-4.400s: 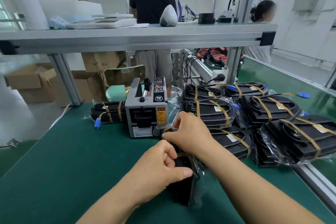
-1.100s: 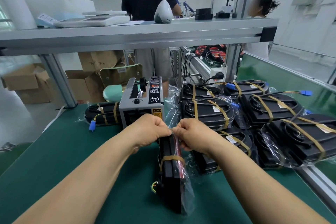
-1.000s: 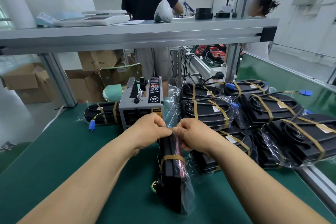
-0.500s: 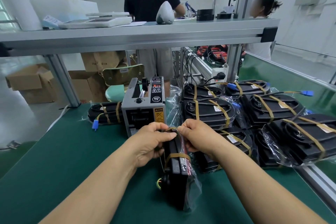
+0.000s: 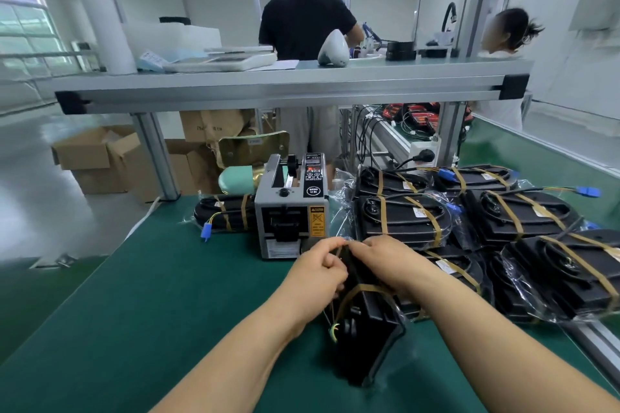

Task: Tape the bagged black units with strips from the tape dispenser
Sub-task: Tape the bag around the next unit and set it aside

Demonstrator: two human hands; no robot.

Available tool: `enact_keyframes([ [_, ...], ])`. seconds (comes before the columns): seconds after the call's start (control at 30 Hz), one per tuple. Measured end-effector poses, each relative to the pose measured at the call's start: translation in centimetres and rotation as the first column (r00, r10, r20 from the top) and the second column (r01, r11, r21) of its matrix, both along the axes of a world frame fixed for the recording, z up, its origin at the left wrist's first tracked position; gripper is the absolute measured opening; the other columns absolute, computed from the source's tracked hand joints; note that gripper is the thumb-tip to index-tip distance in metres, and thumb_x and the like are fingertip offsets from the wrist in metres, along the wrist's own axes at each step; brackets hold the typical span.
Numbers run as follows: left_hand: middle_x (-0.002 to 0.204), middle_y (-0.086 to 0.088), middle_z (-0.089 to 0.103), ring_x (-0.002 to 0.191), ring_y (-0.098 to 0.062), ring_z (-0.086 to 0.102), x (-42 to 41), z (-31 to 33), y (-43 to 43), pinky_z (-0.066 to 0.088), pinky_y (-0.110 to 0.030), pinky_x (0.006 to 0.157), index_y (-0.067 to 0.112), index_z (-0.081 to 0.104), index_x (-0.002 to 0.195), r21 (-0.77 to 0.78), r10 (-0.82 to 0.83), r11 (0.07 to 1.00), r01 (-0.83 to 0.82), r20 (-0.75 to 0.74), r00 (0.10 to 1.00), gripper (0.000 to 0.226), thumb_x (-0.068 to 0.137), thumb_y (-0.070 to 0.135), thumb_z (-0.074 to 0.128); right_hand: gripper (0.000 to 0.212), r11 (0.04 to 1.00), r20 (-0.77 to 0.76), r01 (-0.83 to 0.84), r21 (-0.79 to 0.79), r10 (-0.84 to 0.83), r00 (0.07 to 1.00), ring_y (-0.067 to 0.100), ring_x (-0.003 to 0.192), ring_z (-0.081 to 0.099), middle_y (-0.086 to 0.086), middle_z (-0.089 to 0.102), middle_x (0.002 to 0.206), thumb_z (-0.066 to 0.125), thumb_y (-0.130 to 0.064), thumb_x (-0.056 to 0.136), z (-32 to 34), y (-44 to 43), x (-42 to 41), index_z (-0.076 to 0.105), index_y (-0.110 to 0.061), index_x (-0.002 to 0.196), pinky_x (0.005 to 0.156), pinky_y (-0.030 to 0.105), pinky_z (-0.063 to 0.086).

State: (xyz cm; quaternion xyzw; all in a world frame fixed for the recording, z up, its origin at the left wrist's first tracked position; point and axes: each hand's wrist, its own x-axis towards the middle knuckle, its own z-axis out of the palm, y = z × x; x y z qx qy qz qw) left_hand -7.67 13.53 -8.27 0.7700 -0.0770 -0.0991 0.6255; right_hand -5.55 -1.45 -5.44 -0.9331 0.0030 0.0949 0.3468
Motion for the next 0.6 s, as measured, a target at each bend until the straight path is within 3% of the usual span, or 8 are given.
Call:
enact_keyframes([
  [0.1, 0.075, 0.017, 0.063, 0.069, -0.003, 0.058, -0.9, -0.5, 0.9, 0.047, -0.021, 0.070, 0.032, 0.058, 0.123, -0.040, 0.090, 0.995, -0.089, 0.038, 0.995, 0.041, 0.085, 0.016, 0.059, 0.033, 0.999, 0.053, -0.049, -0.010, 0.049, 0.997, 0.022, 0.077, 0.050, 0.007, 0.054, 0.082, 0.037, -0.029, 0.106, 0.1, -0.3, -0.6, 0.057, -0.012, 0.086, 0.066, 0.029, 0.040],
  [0.2, 0.107, 0.011, 0.064, 0.093, -0.003, 0.060, -1.8, -1.9, 3.3, 0.043, -0.023, 0.079, 0.023, 0.054, 0.130, 0.134, 0.397, 0.902, -0.410, 0.115, 0.911, 0.045, 0.089, 0.035, 0.066, 0.030, 0.976, 0.018, -0.023, 0.218, 0.020, 1.000, 0.022, 0.081, 0.050, 0.015, 0.058, 0.088, 0.035, -0.017, 0.104, 0.1, -1.0, -1.4, 0.057, -0.008, 0.086, 0.076, 0.037, 0.046],
  [0.27, 0.126, 0.003, 0.059, 0.110, -0.010, 0.057, -2.7, -2.7, 4.9, 0.044, -0.028, 0.092, 0.019, 0.049, 0.137, 0.178, 0.405, 0.900, -0.398, -0.005, 0.914, 0.060, 0.088, 0.051, 0.064, 0.026, 0.923, -0.047, 0.003, 0.384, 0.017, 0.999, 0.024, 0.084, 0.052, 0.018, 0.057, 0.091, 0.036, -0.016, 0.103, 0.2, -1.0, -1.9, 0.058, -0.009, 0.091, 0.074, 0.039, 0.046],
  [0.33, 0.130, 0.000, 0.063, 0.116, -0.017, 0.061, -3.7, -3.1, 6.0, 0.047, -0.037, 0.098, 0.019, 0.060, 0.132, -0.040, 0.147, 0.986, -0.162, -0.250, 0.957, 0.068, 0.082, 0.066, 0.057, 0.023, 0.801, -0.161, 0.045, 0.597, 0.065, 0.985, 0.028, 0.082, 0.059, 0.019, 0.060, 0.089, 0.042, -0.019, 0.101, 0.5, -0.4, -2.2, 0.063, -0.010, 0.097, 0.070, 0.036, 0.048],
  [0.4, 0.127, -0.006, 0.067, 0.116, -0.025, 0.064, -4.5, -3.1, 6.8, 0.051, -0.043, 0.096, 0.023, 0.069, 0.123, -0.342, -0.091, 0.940, -0.023, -0.314, 0.945, 0.057, 0.088, 0.062, 0.047, 0.024, 0.729, -0.200, 0.014, 0.685, 0.169, 0.965, 0.028, 0.073, 0.066, 0.016, 0.066, 0.082, 0.046, -0.020, 0.100, 1.0, 0.9, -2.3, 0.066, -0.006, 0.098, 0.060, 0.030, 0.053],
  [0.5, 0.124, -0.013, 0.068, 0.111, -0.028, 0.067, -4.9, -2.5, 8.6, 0.056, -0.044, 0.086, 0.023, 0.073, 0.115, -0.562, -0.055, 0.817, -0.132, -0.304, 0.951, 0.045, 0.088, 0.052, 0.054, 0.031, 0.654, -0.207, -0.030, 0.756, 0.282, 0.937, 0.021, 0.072, 0.069, 0.012, 0.070, 0.084, 0.048, -0.024, 0.102, 1.6, 3.4, -1.9, 0.067, 0.000, 0.106, 0.062, 0.032, 0.057],
  [0.6, 0.117, -0.019, 0.070, 0.100, -0.032, 0.070, -4.7, -2.0, 11.6, 0.059, -0.042, 0.076, 0.016, 0.075, 0.112, -0.630, 0.079, 0.722, -0.286, -0.336, 0.939, 0.051, 0.080, 0.053, 0.061, 0.047, 0.445, -0.218, 0.018, 0.895, 0.403, 0.889, 0.021, 0.083, 0.071, 0.014, 0.071, 0.100, 0.041, -0.039, 0.104, 1.4, 5.7, -1.1, 0.067, -0.002, 0.118, 0.074, 0.032, 0.060],
])
